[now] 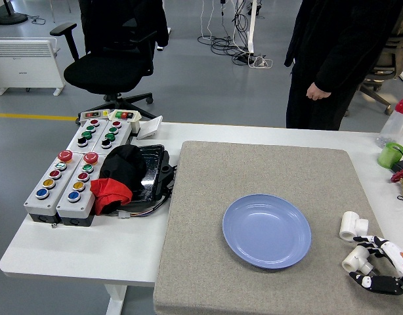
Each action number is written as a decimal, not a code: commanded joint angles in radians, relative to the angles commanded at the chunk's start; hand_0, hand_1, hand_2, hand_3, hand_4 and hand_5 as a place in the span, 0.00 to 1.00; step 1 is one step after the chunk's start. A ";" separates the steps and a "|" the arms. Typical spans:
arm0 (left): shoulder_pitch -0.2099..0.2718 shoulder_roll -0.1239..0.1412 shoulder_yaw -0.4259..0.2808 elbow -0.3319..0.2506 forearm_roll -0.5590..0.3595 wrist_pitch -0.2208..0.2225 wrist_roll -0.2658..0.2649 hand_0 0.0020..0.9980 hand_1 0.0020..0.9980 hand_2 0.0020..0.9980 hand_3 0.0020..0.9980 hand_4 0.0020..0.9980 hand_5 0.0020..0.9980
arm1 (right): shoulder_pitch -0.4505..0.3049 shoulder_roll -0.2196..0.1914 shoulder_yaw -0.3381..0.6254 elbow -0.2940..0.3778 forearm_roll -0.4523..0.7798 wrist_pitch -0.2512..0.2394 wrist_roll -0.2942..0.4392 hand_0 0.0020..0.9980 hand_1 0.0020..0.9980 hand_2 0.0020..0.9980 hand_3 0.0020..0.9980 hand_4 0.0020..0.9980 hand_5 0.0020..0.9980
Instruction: Pick pipe place plate twice
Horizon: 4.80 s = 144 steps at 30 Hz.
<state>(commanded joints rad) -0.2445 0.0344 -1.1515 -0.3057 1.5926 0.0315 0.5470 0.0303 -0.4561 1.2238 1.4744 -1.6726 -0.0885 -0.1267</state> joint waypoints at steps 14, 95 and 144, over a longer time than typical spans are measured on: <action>-0.007 0.002 0.000 0.002 -0.002 0.004 -0.003 0.66 0.63 0.63 0.57 0.41 1.00 | 0.010 -0.003 0.001 0.028 -0.005 -0.038 0.039 0.26 0.41 0.52 0.61 0.54 0.04; 0.002 0.000 0.032 -0.005 -0.049 0.011 0.005 0.65 0.63 0.64 0.57 0.41 1.00 | 0.431 0.041 -0.234 -0.335 0.039 0.055 -0.161 0.84 0.83 0.94 0.95 0.84 0.39; -0.003 0.004 0.039 -0.008 -0.059 0.010 0.010 0.66 0.63 0.64 0.57 0.41 1.00 | 0.519 0.096 -0.438 -0.117 0.029 0.160 -0.206 1.00 0.98 1.00 1.00 0.71 0.17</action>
<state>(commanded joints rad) -0.2473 0.0381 -1.1127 -0.3133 1.5332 0.0413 0.5567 0.5497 -0.3599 0.7859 1.3574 -1.6434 0.0711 -0.3323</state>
